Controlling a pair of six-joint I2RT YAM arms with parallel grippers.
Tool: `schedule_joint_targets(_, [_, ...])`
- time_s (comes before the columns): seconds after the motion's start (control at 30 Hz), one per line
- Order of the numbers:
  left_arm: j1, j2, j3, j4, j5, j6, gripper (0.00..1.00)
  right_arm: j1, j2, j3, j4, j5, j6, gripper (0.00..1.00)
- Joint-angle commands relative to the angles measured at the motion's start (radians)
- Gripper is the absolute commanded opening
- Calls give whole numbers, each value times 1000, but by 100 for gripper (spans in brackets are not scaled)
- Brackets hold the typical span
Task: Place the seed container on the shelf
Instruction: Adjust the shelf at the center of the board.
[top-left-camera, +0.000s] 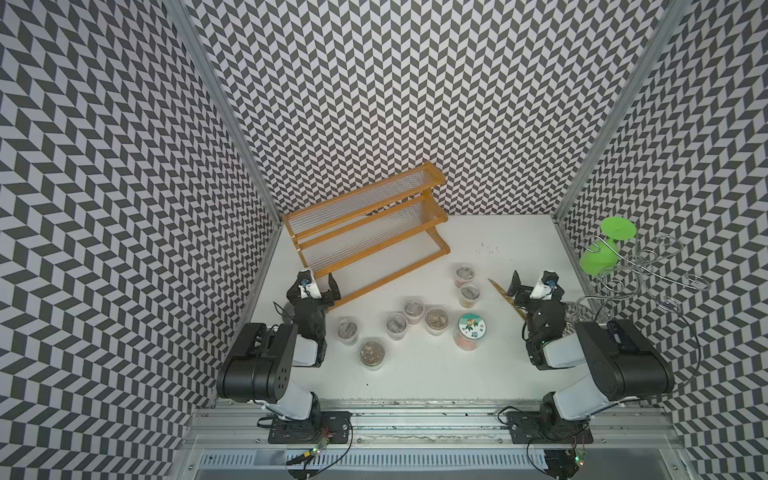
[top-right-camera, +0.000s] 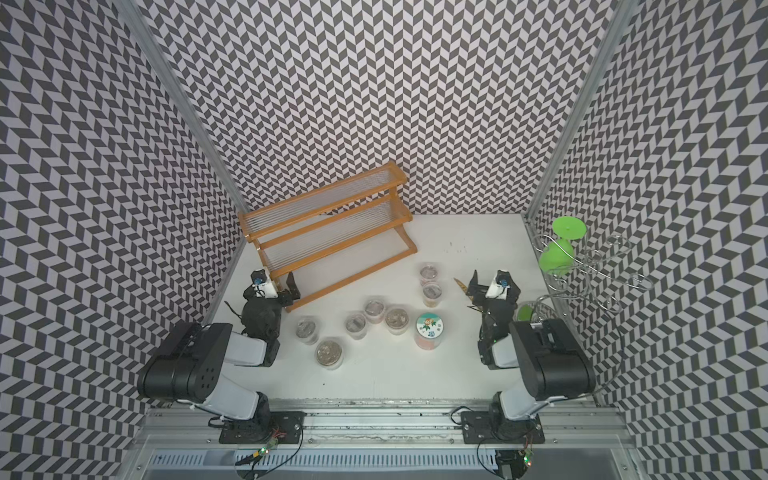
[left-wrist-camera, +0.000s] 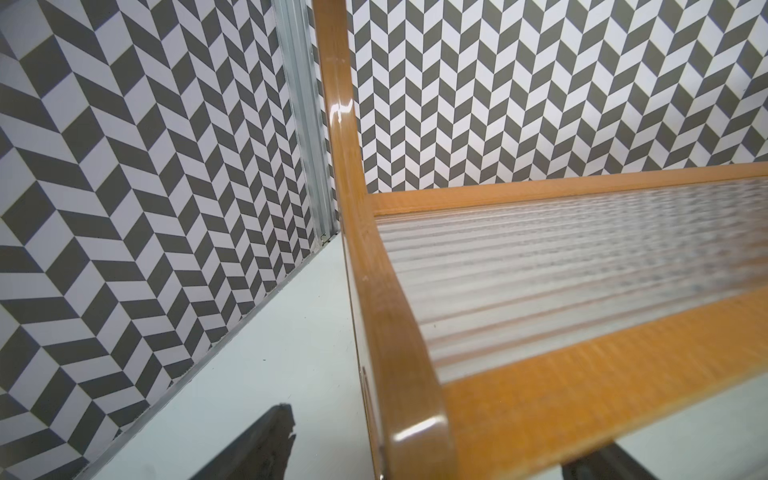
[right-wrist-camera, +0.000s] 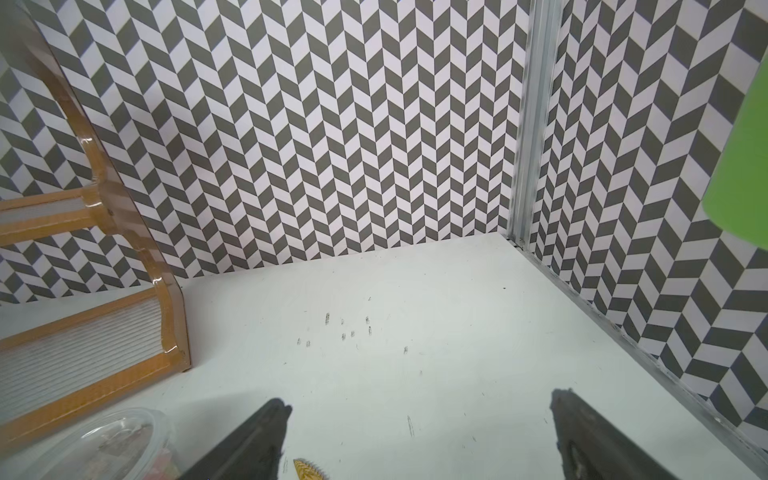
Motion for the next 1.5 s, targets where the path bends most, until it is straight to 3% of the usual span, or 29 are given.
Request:
schedule_joint_targets(0.0, [0, -8, 10, 3, 9, -1, 100, 1, 2, 3, 42, -1, 0, 99])
schedule_joint_targets(0.6, [-23, -16, -10, 41, -32, 14, 100, 4, -7, -26, 92, -28, -14, 99])
schedule_joint_targets(0.7, [-39, -69, -67, 99, -48, 25, 100, 11, -46, -63, 133, -54, -39, 99])
schedule_joint_targets(0.77, [-49, -107, -110, 159, -106, 23, 100, 23, -130, -64, 51, -24, -41, 99])
schedule_joint_targets(0.83, [-44, -206, -92, 9, -130, -13, 100, 26, -232, -19, -163, -16, -7, 100])
schedule_joint_targets(0.93, [-22, -356, -51, -199, -77, -49, 100, 25, -386, 116, -540, -63, 79, 99])
schedule_joint_targets(1.03, [-22, -495, -36, -350, -80, -142, 100, 28, -433, 214, -724, -237, 126, 100])
schedule_joint_targets(1.07, [-20, -536, -16, -431, -84, -192, 100, 28, -431, 243, -753, -351, 132, 100])
schedule_joint_targets(1.2, [-16, -617, 90, -725, -113, -456, 100, 30, -326, 402, -860, -723, 201, 98])
schedule_joint_targets(1.27, [-5, -641, 136, -836, -14, -499, 100, 43, -227, 526, -961, -843, 251, 93])
schedule_joint_targets(1.37, [-2, -643, 188, -889, 138, -524, 100, 86, -82, 702, -1079, -861, 258, 88])
schedule_joint_targets(1.47, [-3, -612, 256, -962, 236, -518, 100, 128, 58, 868, -1149, -749, 223, 86])
